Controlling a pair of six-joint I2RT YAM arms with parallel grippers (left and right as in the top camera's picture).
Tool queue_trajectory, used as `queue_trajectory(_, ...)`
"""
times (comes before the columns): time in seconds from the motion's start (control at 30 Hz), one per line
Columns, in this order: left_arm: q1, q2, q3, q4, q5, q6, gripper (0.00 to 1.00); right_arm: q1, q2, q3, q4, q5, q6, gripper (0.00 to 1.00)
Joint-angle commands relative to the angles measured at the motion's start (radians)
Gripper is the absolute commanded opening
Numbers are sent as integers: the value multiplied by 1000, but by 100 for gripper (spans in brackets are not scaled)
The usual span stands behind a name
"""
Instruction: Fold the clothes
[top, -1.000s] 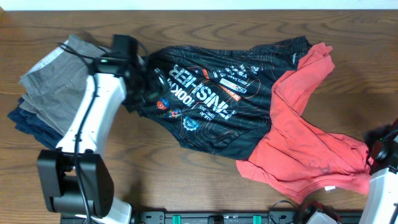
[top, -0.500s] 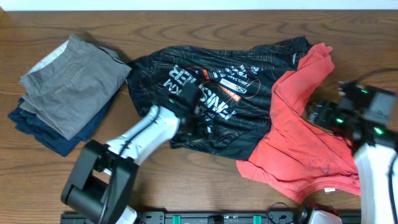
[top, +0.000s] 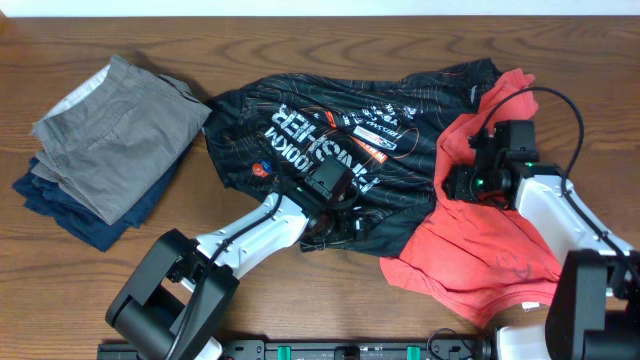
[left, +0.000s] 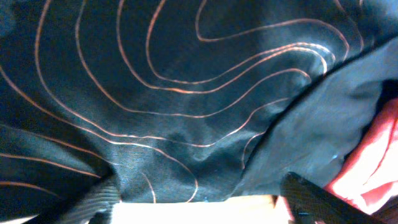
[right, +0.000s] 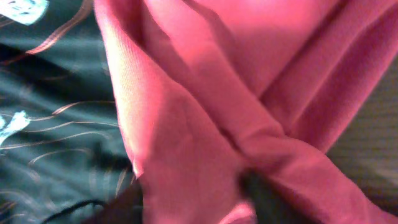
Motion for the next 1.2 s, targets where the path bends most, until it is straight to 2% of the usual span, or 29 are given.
queue_trajectory(0.0, -3, 8, -15, -2, 2, -9, 67, 7, 18, 5, 0, 51, 15, 6)
queue_trajectory(0.03, -3, 8, -15, -2, -3, -9, 52, 7, 17, 6, -1, 52, 14, 1)
queue_trajectory(0.07, -3, 8, -15, -2, -7, -8, 37, 6, 14, 8, -1, 57, 14, 1)
queue_trajectory(0.13, -3, 8, -15, -3, -19, -9, 14, -1, 8, 26, -12, 126, 15, 1)
queue_trajectory(0.17, -3, 8, -15, -2, -27, -9, 6, -10, 3, 41, -28, 182, 26, 1)
queue_trajectory(0.3, -3, 8, -15, -3, -58, -9, 6, -98, -17, 191, -195, 506, 158, 1)
queue_trajectory(0.53, -2, 8, -15, -3, -77, -9, 6, -397, -21, 568, -455, 727, 225, 2)
queue_trajectory(0.63, -2, 8, -15, -2, -79, -9, 6, -549, -21, 682, -527, 736, 257, 3)
queue_trajectory(0.8, -2, 8, -15, -3, -82, -9, 6, -756, -21, 730, -581, 716, 370, 9)
queue_trajectory(0.87, -2, 8, -15, -3, -82, -8, 6, -820, -21, 726, -589, 623, 393, 10)
queue_trajectory(0.97, -2, 8, -15, -3, -80, -9, 6, -855, -21, 725, -562, 428, 381, 20)
queue_trajectory(1.0, -2, 8, -15, -6, -80, -9, 7, -855, -21, 725, -545, 348, 351, 24)
queue_trajectory(1.03, -2, 8, -15, -8, -73, -9, 16, -850, -21, 725, -526, 253, 301, 29)
queue_trajectory(1.07, -2, 8, -15, -11, -51, -9, 38, -840, -21, 725, -518, 177, 260, 34)
queue_trajectory(1.1, -2, 8, -15, -11, -29, -9, 56, -829, -21, 725, -518, 122, 228, 37)
queue_trajectory(1.13, -2, 8, -15, -11, 15, -9, 69, -811, -21, 725, -525, 69, 195, 38)
queue_trajectory(1.17, -2, 8, -15, -10, 54, -12, 70, -790, -21, 724, -538, 27, 159, 38)
